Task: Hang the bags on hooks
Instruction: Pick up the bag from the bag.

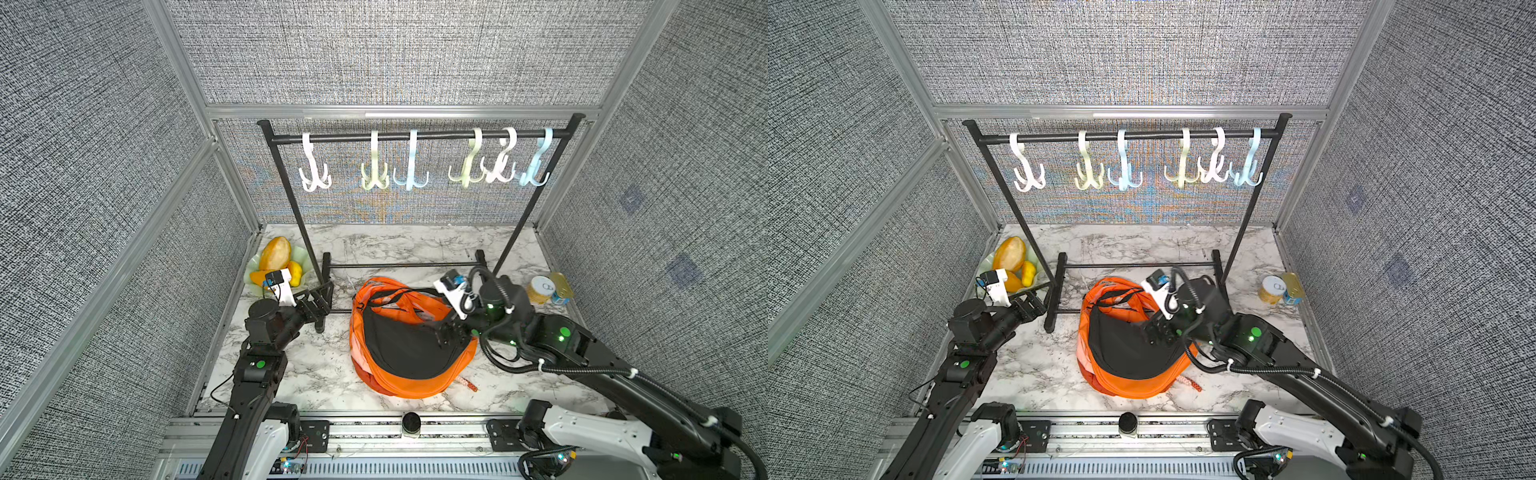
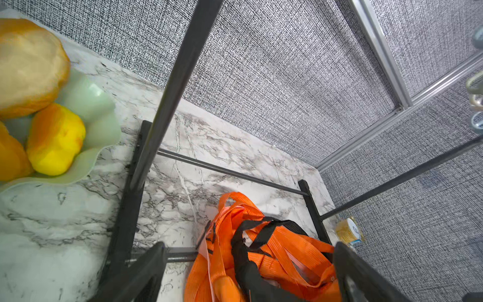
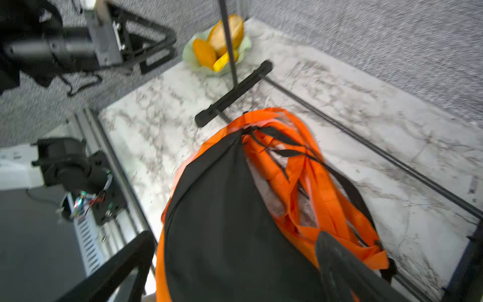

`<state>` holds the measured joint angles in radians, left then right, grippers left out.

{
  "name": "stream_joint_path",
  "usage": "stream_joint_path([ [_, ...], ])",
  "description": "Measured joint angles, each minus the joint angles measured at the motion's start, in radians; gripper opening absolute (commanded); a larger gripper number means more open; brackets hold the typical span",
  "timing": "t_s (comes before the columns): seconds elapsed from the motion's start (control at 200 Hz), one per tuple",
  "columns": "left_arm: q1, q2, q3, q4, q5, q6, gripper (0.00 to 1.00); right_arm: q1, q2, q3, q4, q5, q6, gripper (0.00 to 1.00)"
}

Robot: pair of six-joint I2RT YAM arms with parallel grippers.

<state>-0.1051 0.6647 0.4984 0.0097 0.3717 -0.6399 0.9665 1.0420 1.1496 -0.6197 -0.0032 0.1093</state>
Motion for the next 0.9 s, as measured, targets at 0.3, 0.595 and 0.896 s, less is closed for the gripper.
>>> stream_joint_path([
  [0.3, -0.001, -0.063, 0.036, -0.123, 0.075, 0.0, 0.99, 0.266, 0.293, 0.214, -0.283, 0.097, 0.011, 0.99],
  [0.595, -0.001, -0.05, 0.084, -0.153, 0.121, 0.001, 0.99, 0.325, 0.453, 0.224, -0.372, 0.148, 0.05, 0.93],
  [0.896, -0.001, -0.061, 0.088, -0.177, 0.163, -0.053, 0.99, 0.322, 0.518, 0.102, -0.34, 0.188, 0.015, 0.57],
])
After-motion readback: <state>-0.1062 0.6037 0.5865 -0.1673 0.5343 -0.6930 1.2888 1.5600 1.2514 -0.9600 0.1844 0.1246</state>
